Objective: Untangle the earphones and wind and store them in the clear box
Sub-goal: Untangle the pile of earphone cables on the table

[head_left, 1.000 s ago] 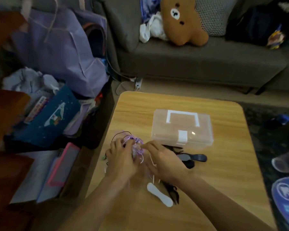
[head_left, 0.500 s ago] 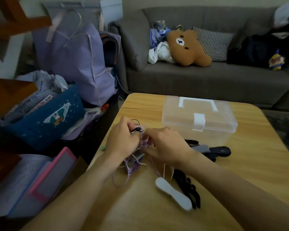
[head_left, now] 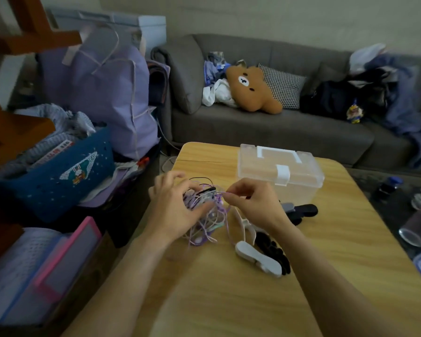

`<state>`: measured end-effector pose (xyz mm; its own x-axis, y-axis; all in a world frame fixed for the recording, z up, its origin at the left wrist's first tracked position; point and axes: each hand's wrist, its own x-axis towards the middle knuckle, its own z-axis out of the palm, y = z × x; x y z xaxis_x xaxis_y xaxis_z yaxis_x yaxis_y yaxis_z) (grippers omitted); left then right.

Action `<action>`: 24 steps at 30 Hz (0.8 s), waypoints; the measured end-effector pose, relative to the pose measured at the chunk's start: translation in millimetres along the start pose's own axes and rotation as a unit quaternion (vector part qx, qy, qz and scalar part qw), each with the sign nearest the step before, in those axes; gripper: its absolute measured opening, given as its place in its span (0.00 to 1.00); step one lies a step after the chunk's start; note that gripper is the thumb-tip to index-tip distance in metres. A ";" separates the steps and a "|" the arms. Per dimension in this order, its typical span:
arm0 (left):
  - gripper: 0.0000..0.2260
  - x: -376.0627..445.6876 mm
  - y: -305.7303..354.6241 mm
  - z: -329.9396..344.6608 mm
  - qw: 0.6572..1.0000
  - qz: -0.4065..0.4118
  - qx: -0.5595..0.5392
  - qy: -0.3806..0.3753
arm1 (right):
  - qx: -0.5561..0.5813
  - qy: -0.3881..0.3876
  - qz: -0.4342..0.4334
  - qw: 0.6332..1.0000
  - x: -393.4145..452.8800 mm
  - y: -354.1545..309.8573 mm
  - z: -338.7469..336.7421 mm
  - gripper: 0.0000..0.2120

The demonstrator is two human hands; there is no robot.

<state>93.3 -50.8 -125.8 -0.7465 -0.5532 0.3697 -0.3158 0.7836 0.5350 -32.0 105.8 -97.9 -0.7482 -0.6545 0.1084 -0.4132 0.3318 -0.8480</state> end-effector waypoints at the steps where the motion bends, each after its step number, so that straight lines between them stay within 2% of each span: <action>1: 0.23 -0.5 0.5 -3.0 0.999 -0.017 -0.022 -0.019 | 0.012 -0.008 0.018 1.000 -2.6 -1.2 2.8 0.04; 4: 0.17 -3.9 -4.0 -6.8 0.989 -0.057 -0.120 -0.069 | -0.002 -0.033 0.051 0.998 -11.7 -4.2 14.8 0.07; 9: 0.12 -4.7 -6.7 -8.7 0.983 -0.052 -0.174 -0.005 | 0.025 -0.039 0.060 0.997 -22.9 -14.1 27.1 0.19; 11: 0.10 -4.7 -4.8 -9.8 0.981 -0.047 -0.190 -0.017 | -0.007 -0.007 0.064 0.998 -24.7 -17.7 29.4 0.21; 13: 0.09 -7.0 -4.9 -8.9 0.985 -0.020 -0.166 -0.038 | -0.045 0.029 0.060 0.997 -26.6 -12.6 30.5 0.19; 15: 0.04 -9.8 -1.5 -8.1 0.989 0.007 -0.141 -0.043 | -0.052 0.039 0.056 0.996 -32.8 -7.5 28.4 0.14; 18: 0.02 -11.9 8.8 -6.2 0.988 0.029 -0.151 -0.015 | -0.003 0.018 0.042 0.999 -45.8 -0.8 19.7 0.15; 21: 0.02 -11.0 17.0 -5.3 0.986 0.034 -0.161 0.019 | -0.062 -0.006 -0.001 0.998 -51.4 7.3 12.2 0.13; 24: 0.04 -11.1 22.2 1.7 0.986 0.031 -0.160 0.029 | -0.088 0.009 -0.019 0.996 -56.0 19.6 5.4 0.10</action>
<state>93.6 -26.8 -119.4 -0.7215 -0.5292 0.4465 -0.0632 0.6925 0.7187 4.6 145.2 -123.4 -0.7389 -0.6572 0.1484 -0.5238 0.4219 -0.7400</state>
